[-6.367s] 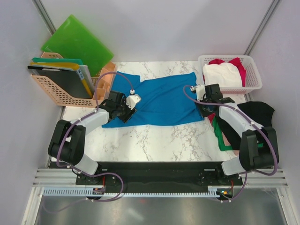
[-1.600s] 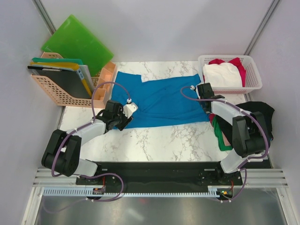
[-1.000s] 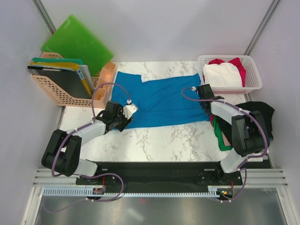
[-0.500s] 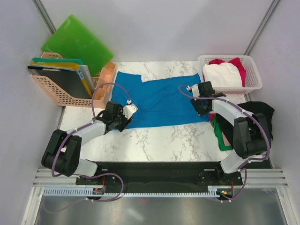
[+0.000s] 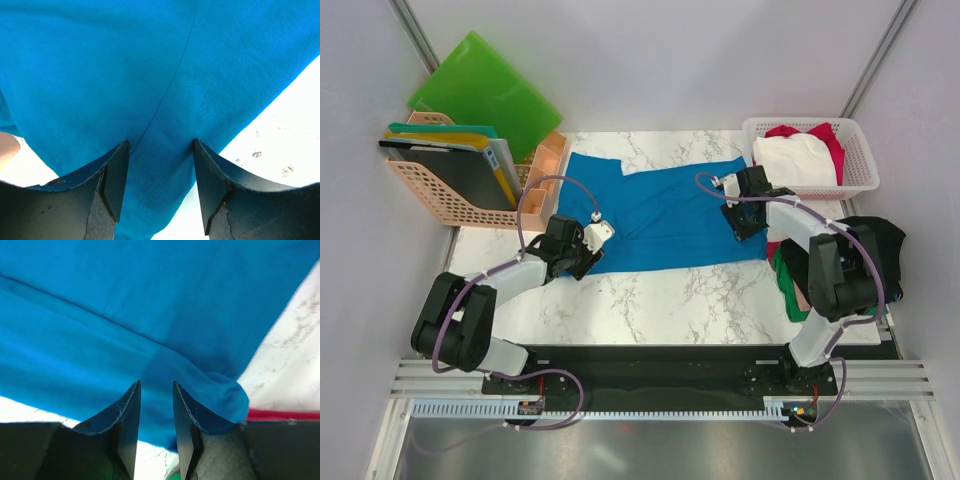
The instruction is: Fold and stack the t-shirts
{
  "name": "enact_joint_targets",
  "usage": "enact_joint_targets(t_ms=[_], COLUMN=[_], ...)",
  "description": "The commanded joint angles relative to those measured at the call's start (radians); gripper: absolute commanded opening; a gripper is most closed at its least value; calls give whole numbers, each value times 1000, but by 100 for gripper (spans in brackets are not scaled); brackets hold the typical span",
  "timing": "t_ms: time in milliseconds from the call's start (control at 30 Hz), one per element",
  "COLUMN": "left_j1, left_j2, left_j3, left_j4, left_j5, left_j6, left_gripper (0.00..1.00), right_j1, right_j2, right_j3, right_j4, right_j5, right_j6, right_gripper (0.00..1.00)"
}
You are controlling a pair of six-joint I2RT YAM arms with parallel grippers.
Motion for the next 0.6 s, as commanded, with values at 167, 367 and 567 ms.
enact_joint_targets(t_ms=[167, 367, 567], left_j1=[-2, -1, -2], left_j2=[-13, -1, 25], left_j3=[15, 17, 23], left_j4=[2, 6, 9], left_j5=[-8, -6, -6], left_j6=[26, 28, 26], left_gripper=[61, 61, 61], right_j1=[-5, -3, -3], right_j2=[35, -41, 92], right_j3=[52, 12, 24], right_j4=[-6, -49, -9], right_j5=[10, -61, -18], right_j6=[2, -2, -15], right_gripper=[38, 41, 39])
